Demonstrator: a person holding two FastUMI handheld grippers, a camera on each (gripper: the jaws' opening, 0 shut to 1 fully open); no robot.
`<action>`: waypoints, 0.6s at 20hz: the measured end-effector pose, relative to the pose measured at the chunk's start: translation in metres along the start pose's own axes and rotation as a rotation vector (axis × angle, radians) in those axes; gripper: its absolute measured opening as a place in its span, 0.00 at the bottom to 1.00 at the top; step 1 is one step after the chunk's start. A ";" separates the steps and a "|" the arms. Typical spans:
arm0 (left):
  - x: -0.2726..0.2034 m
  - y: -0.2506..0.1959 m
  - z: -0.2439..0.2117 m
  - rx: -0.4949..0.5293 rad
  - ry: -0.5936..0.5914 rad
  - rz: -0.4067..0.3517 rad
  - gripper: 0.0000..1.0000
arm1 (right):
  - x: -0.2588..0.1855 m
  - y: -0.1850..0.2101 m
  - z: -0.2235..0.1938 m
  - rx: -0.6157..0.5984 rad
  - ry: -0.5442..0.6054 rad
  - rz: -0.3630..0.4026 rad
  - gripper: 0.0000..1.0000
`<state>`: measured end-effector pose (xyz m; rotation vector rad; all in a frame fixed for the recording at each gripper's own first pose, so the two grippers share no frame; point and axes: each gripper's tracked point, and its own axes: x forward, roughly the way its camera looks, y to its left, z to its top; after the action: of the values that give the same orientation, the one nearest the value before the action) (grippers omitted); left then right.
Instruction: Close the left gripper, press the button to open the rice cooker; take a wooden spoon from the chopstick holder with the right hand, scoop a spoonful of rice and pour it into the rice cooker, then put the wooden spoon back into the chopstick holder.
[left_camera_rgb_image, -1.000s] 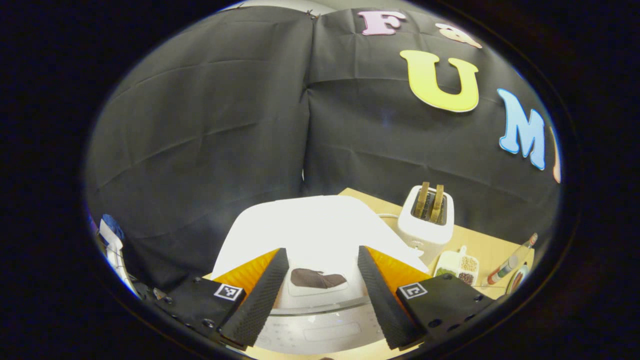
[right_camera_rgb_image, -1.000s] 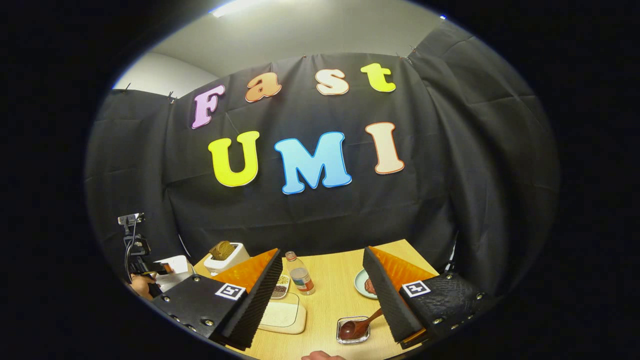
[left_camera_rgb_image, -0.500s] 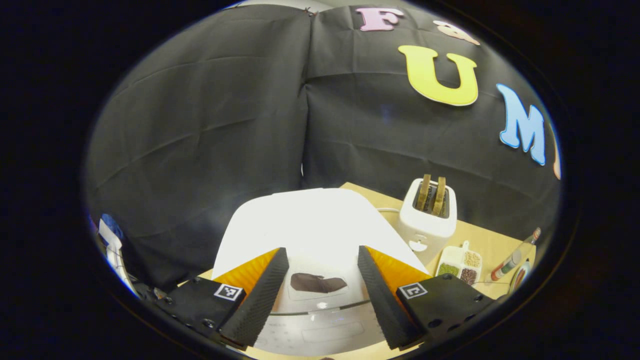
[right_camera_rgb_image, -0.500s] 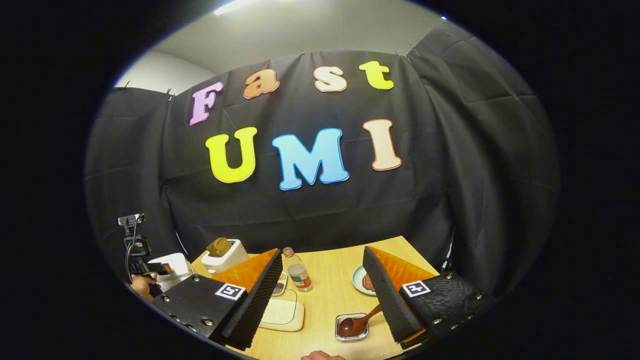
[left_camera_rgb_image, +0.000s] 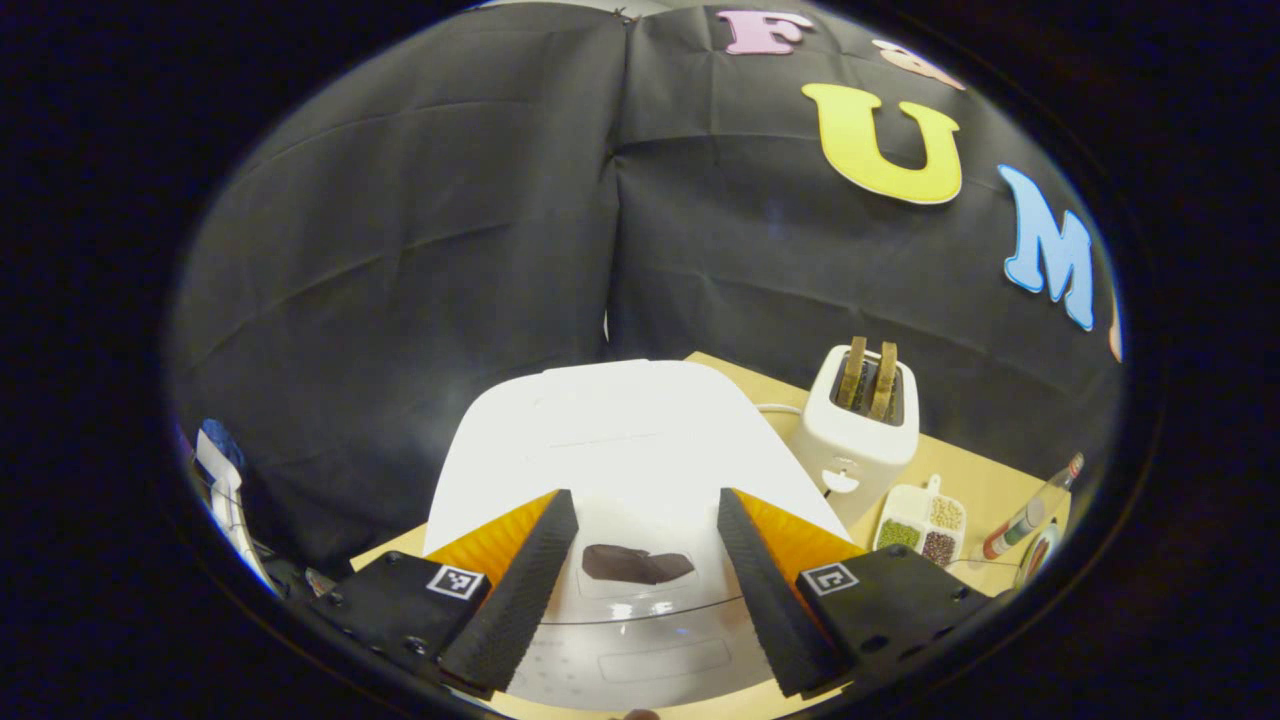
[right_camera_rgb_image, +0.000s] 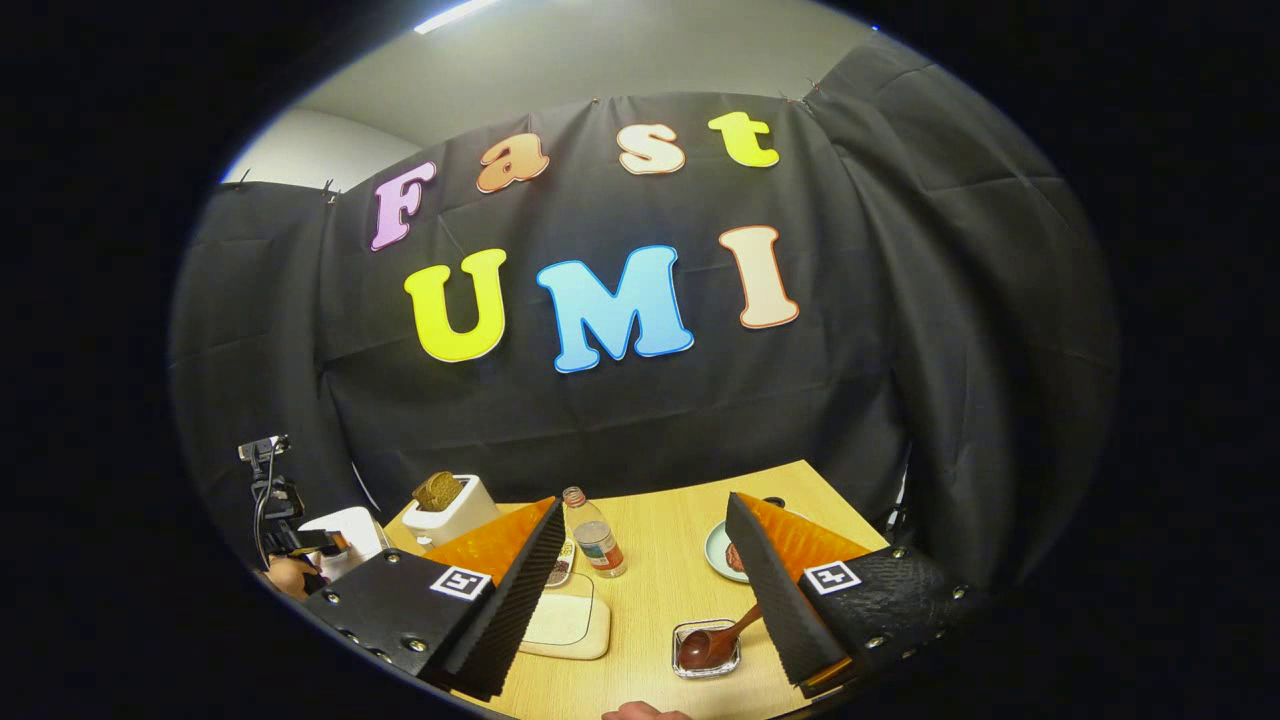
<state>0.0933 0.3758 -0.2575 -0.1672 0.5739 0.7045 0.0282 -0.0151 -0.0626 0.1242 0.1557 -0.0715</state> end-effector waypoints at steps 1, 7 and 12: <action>-0.001 -0.001 0.001 0.003 -0.004 -0.003 0.99 | 0.000 -0.001 0.002 -0.001 -0.002 0.002 0.98; -0.003 -0.004 0.004 0.012 -0.011 -0.041 0.99 | -0.003 -0.010 0.009 -0.005 -0.017 -0.004 0.98; -0.029 -0.014 0.037 0.002 -0.093 -0.100 0.97 | -0.008 -0.015 0.018 -0.011 -0.039 -0.014 0.98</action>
<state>0.1012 0.3609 -0.2118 -0.1596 0.4744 0.6110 0.0220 -0.0314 -0.0457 0.1110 0.1175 -0.0865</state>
